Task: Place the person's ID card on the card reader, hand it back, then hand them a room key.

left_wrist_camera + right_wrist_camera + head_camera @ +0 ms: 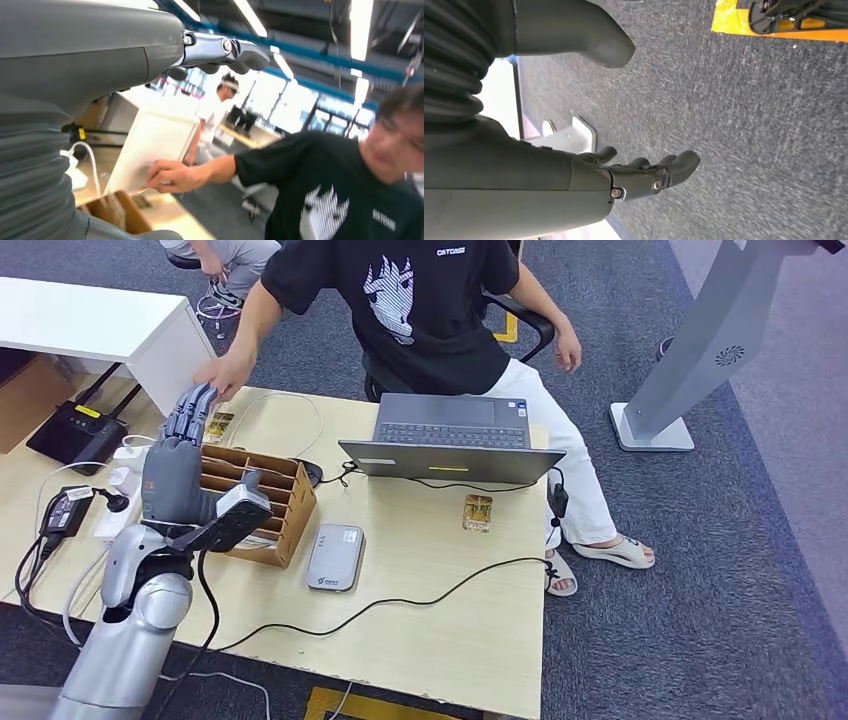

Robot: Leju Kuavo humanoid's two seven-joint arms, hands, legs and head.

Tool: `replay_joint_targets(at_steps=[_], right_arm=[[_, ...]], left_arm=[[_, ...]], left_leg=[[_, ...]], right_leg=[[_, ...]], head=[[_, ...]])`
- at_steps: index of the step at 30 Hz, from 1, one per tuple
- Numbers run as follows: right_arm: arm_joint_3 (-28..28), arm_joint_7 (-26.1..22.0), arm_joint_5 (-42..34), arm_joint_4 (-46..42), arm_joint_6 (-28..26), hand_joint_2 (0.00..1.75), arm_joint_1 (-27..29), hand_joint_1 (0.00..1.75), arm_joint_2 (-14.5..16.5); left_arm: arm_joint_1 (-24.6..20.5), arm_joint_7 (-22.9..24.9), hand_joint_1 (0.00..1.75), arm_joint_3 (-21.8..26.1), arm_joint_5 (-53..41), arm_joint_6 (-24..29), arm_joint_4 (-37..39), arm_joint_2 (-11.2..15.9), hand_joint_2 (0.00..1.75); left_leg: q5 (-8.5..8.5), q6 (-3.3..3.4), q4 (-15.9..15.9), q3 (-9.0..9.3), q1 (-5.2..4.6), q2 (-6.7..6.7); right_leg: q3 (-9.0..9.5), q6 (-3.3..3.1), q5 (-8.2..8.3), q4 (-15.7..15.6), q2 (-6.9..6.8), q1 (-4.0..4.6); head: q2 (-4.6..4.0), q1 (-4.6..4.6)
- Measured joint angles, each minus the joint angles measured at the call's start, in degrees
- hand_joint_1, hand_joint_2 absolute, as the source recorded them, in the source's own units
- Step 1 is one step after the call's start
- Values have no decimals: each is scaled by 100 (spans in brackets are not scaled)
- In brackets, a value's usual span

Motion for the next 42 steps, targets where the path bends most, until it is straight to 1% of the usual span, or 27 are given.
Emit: replay_joint_targets(at_steps=[2, 4, 6, 9, 13, 18, 20, 23, 28, 32, 35, 42], right_arm=[[-78, 1, -111, 0, -14, 175, 2, 0, 0], [-166, 4, -211, 0, -35, 175, 11, 0, 0], [-245, 15, -265, 0, -54, 175, 32, 0, -1], [-323, 28, -284, 0, -68, 175, 44, 0, -2], [-379, 60, -315, 0, -76, 175, 40, 0, -2], [-467, 50, -388, 0, -88, 175, 45, 0, -2], [-480, 39, -398, 0, -89, 175, 43, 0, -2], [-487, 38, -398, 0, -89, 175, 40, 0, 0], [-518, 37, -398, 0, -88, 175, 39, 0, 0], [-520, 23, -389, 0, -82, 175, 37, 0, 0], [-520, 50, -343, 0, -67, 175, 35, 0, 0], [-518, 93, -221, 0, -29, 175, 30, 0, -1]], left_arm=[[127, 157, 0, -1, 201, -533, -284, 223, 175], [298, 271, 0, -1, 520, -1107, -617, 568, 175], [481, 298, 0, 1, 851, -1463, -935, 956, 175], [675, 299, 0, 7, 1051, -1607, -1297, 1380, 175], [813, 352, 0, 27, 1100, -1711, -1557, 1683, 175], [1019, 607, 0, 187, 1027, -1872, -1818, 2159, 175], [1065, 656, 0, 266, 929, -1877, -1892, 2272, 175], [1102, 687, 0, 314, 859, -1877, -1960, 2359, 175], [1131, 721, 0, 332, 767, -1855, -2005, 2426, 175], [1132, 898, 0, 335, 253, -1778, -2013, 2393, 175], [1131, 1016, 0, 334, -102, -1736, -1944, 2290, 175], [1084, 1119, 0, 326, -571, -1403, -1362, 1811, 175]], left_leg=[[0, 0, -1, -1, 0, 3], [-1, -1, -2, -2, 0, 10], [-1, -2, -2, -3, 1, 11], [-1, -2, -2, -4, 1, 3], [-1, -3, -2, -3, 1, 3], [-1, -4, -2, -1, 1, 4], [0, -4, -2, -2, 1, 2], [-1, -4, -2, -2, 1, 3], [-1, -4, -2, -2, 1, 3], [-1, -4, -2, -1, 1, 3], [-1, -4, -2, -1, 1, 3], [-1, -4, 0, 0, 0, 4]], right_leg=[[0, 0, 0, 3, 3, 1], [-2, -3, -2, 8, 11, 1], [-5, -6, -7, 11, 10, 1], [-2, -8, -14, 11, -1, 1], [2, -8, -14, 12, -1, 1], [0, -9, -13, 15, 0, 1], [0, -9, -13, 16, -2, 1], [0, -9, -13, 16, -1, 1], [0, -9, -13, 16, -1, 1], [-1, -9, -13, 16, -1, 1], [-2, -9, -13, 16, -1, 0], [-5, -9, -13, 16, 1, 0]], head=[[0, 1], [0, 1], [0, -1], [0, -1], [0, 1], [0, 1], [0, 1], [0, 1], [0, 2], [0, 1], [0, 1], [0, -1]])
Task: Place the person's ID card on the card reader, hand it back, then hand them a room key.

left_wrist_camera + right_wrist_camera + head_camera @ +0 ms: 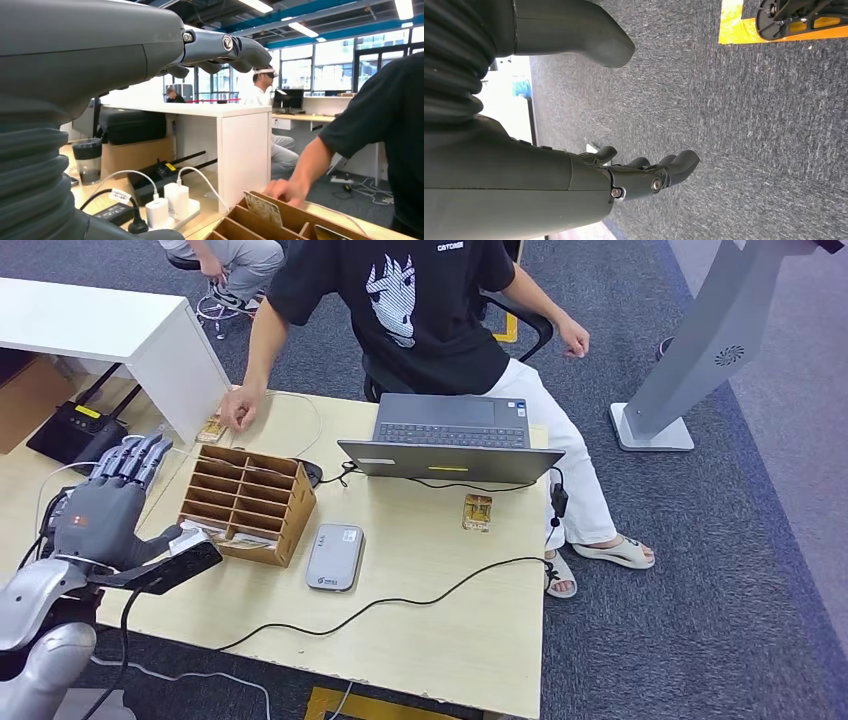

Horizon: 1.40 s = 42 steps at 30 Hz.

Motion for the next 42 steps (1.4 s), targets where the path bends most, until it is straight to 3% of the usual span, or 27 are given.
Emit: replay_joint_targets(at_steps=[17, 25, 33, 36, 37, 40, 41, 42], right_arm=[[73, -8, 221, 0, 53, 175, -24, 0, -2], [92, -2, 250, 0, 55, 175, -25, 0, -2], [94, 5, 261, 0, 59, 175, -24, 0, -7], [94, 10, 273, 0, 62, 175, -24, 0, -8], [94, 9, 276, 0, 63, 175, -24, 0, -8], [94, 9, 284, 0, 75, 175, -24, 0, -8], [94, 9, 284, 0, 79, 175, -24, 0, -8], [94, 11, 284, 0, 80, 175, -24, 0, -8]], left_arm=[[-297, -193, 0, -142, -219, 279, 1537, -1041, 175], [-442, -267, 0, -402, 69, -64, 1895, -1143, 175], [-489, -302, 0, -516, 522, -392, 1981, -996, 175], [-497, -280, 23, -536, 573, -444, 1995, -918, 175], [-497, -273, 40, -539, 581, -451, 2002, -899, 175], [-498, -262, 148, -548, 588, -458, 2014, -852, 175], [-498, -257, 174, -554, 588, -458, 2015, -833, 175], [-498, -250, 175, -564, 588, -457, 2015, -811, 175]], left_leg=[[0, 0, 1, 0, 0, 5], [0, 0, 1, -1, 0, 6], [0, 0, 1, -1, 0, 6], [0, 0, 1, -1, 0, 6], [0, 0, 1, -1, 0, 6], [0, 0, 1, -1, 0, 6], [0, 0, 1, -1, 0, 6], [0, 0, 1, -1, 0, 6]], right_leg=[[-4, -3, 2, 0, 6, 0], [-5, -3, 2, 0, 6, 0], [-5, -3, 2, 1, 7, 0], [-5, -3, 2, 1, 7, 0], [-5, -3, 2, 1, 6, 0], [-5, -3, 2, 1, 6, 0], [-4, -3, 2, 1, 6, 0], [-5, -3, 2, 1, 6, 0]], head=[[0, 2], [0, 2], [0, 1], [0, 1], [0, 1], [0, 1], [0, 1], [0, 2]])
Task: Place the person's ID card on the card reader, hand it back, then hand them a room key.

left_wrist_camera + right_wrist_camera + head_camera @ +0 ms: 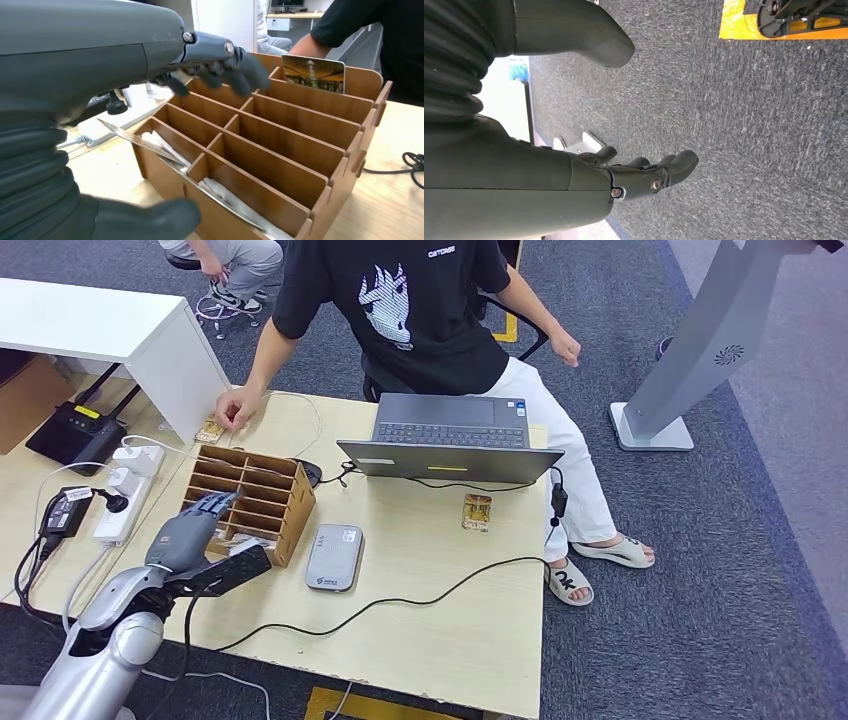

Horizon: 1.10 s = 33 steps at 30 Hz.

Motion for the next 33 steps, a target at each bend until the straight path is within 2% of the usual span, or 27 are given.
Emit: replay_joint_targets(at_steps=[8, 33], right_arm=[[0, 23, 4, 0, 10, 175, 0, 0, -2], [4, -11, 22, 0, 26, 175, -1, 0, -1]], left_arm=[[-18, 124, 175, -38, 0, -36, -4, 177, 175], [-36, 138, 175, -78, 0, -48, -4, 208, 175]], left_leg=[[0, 0, 0, 0, 0, 0], [0, 0, 0, 0, 0, 0]], right_leg=[[0, 0, 0, 1, 0, 0], [1, 0, 0, 1, 0, 0]], head=[[0, -1], [0, -2]])
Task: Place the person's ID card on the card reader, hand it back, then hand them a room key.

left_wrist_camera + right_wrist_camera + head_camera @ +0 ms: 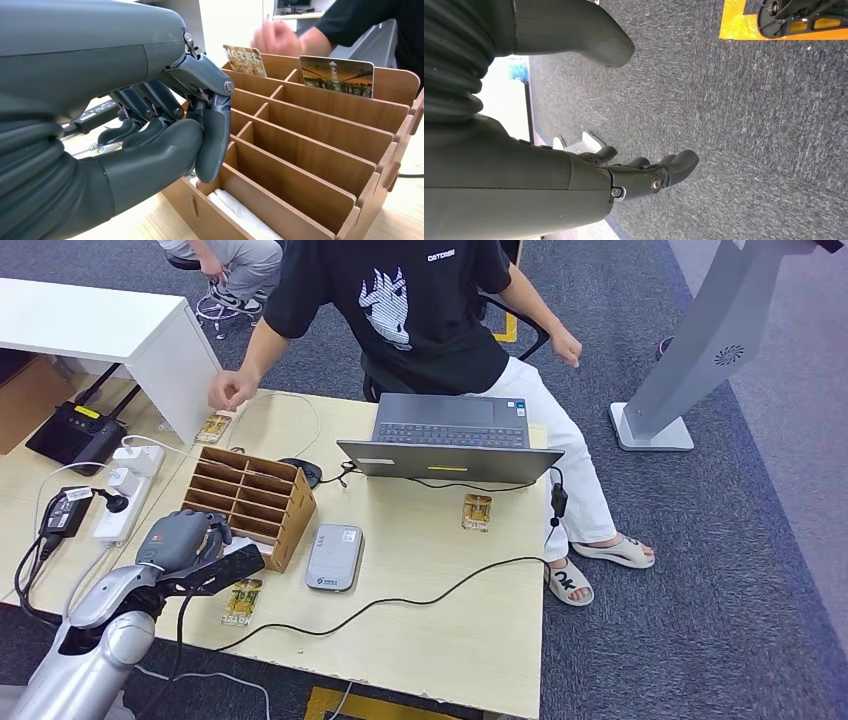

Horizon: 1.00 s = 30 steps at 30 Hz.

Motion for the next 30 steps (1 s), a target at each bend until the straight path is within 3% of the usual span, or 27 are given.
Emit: replay_joint_targets(at_steps=[12, 16, 20, 30], right_arm=[[2, 66, 17, 0, 32, 175, 0, 0, 0], [2, 49, 15, 0, 32, 175, 0, 0, 0], [2, 27, -5, 0, 31, 175, 0, 0, 1], [0, -13, -83, 0, 15, 175, 1, 0, -1]], left_arm=[[-3, 66, 175, -44, -123, 83, 39, -6, 175], [-27, 67, 0, -61, -154, 259, 52, -35, 175], [-61, 54, 0, -62, -145, 491, -37, -78, 175], [-71, 106, 0, -62, -214, 393, -631, 86, 175]], left_leg=[[0, 0, 0, 0, 0, 0], [0, 0, 0, 0, 0, 0], [0, 0, 0, 0, 0, 0], [0, 0, 0, 0, 0, 0]], right_leg=[[-1, 0, 0, 0, 0, 0], [-1, 0, 0, 0, 0, 0], [0, 0, 0, 0, 0, 0], [0, 0, 0, 2, 0, 0]], head=[[0, 1], [0, 1], [0, 2], [0, 1]])
